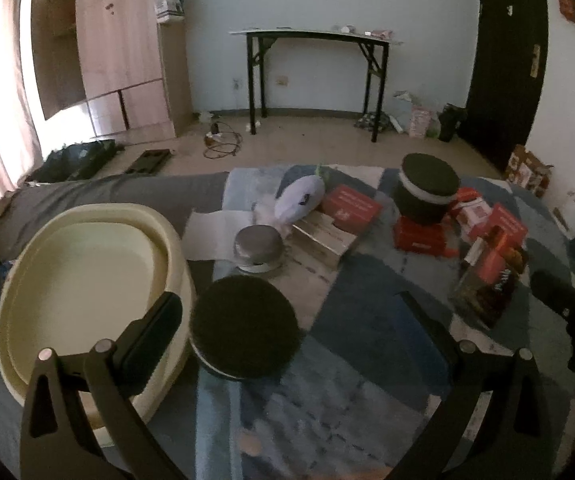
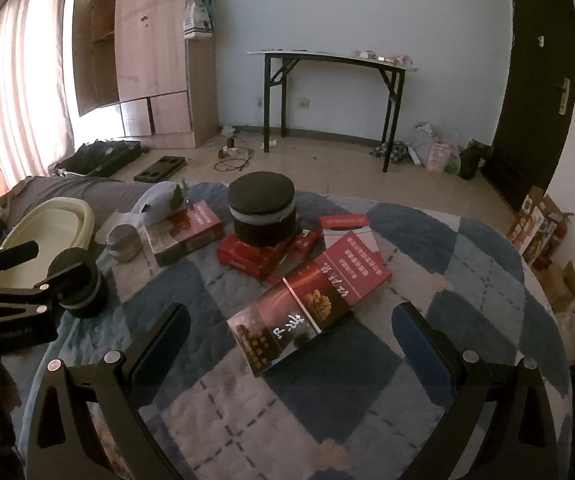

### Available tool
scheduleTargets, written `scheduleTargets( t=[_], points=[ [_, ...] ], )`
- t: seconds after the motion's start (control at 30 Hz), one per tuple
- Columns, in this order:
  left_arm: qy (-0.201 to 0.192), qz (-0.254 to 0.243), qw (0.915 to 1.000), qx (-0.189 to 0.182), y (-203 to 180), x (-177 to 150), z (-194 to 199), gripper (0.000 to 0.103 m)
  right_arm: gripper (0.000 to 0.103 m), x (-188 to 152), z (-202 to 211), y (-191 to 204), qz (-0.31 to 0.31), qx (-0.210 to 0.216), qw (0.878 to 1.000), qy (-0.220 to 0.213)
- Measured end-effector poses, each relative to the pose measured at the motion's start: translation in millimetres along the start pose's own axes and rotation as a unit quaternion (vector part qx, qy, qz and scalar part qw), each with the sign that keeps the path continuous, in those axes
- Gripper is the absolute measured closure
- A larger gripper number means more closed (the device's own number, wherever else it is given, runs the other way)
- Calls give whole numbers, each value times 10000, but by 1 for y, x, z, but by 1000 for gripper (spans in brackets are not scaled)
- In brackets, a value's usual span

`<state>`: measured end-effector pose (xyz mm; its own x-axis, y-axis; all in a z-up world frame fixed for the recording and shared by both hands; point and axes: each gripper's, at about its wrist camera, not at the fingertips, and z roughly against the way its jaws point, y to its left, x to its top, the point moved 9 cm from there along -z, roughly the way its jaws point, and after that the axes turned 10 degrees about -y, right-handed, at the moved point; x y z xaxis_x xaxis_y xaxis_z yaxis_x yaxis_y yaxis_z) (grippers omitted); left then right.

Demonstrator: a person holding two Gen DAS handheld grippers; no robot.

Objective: Organize rigid objects

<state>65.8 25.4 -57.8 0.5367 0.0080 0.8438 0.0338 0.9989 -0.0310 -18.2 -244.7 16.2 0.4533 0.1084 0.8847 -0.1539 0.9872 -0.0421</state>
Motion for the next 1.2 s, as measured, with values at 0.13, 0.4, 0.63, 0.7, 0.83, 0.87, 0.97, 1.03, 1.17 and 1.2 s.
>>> scheduleTargets(
  t=[0.13, 0.4, 0.63, 0.7, 0.83, 0.87, 0.97, 1.03, 1.17, 1.2],
  points=[
    [69, -25, 10000, 33, -2, 0, -1, 0, 0, 1, 1, 1, 8, 25, 10000, -9],
    [135, 93, 9998, -57, -3, -3, -3, 0, 0, 2, 1, -2, 11, -68, 10000, 21],
    [141, -13, 9999, -2, -5, -4, -1, 0, 0, 2, 1, 3, 101, 4, 9999, 19],
    [141, 7, 9999, 19, -4, -3, -1, 0, 0, 2, 1, 5, 114, 37, 9999, 14],
    [120, 50, 9999, 11, -3, -1, 0, 0, 0, 3, 2, 4, 92, -1, 10000, 8],
    [121, 53, 9999, 26, -2, -1, 0, 0, 0, 3, 2, 3, 83, 2, 10000, 8],
    [127, 32, 9999, 33, -1, -1, -1, 0, 0, 3, 2, 3, 90, -37, 10000, 11],
    [127, -13, 9999, 47, -2, -1, -2, 0, 0, 3, 2, 4, 97, -8, 10000, 11],
    [119, -35, 9999, 22, -3, 0, -3, 0, 0, 3, 2, 6, 139, -1, 9999, 19],
    [117, -43, 9999, 25, -3, 0, -3, 0, 0, 3, 2, 6, 137, 15, 9999, 14]
  ],
)
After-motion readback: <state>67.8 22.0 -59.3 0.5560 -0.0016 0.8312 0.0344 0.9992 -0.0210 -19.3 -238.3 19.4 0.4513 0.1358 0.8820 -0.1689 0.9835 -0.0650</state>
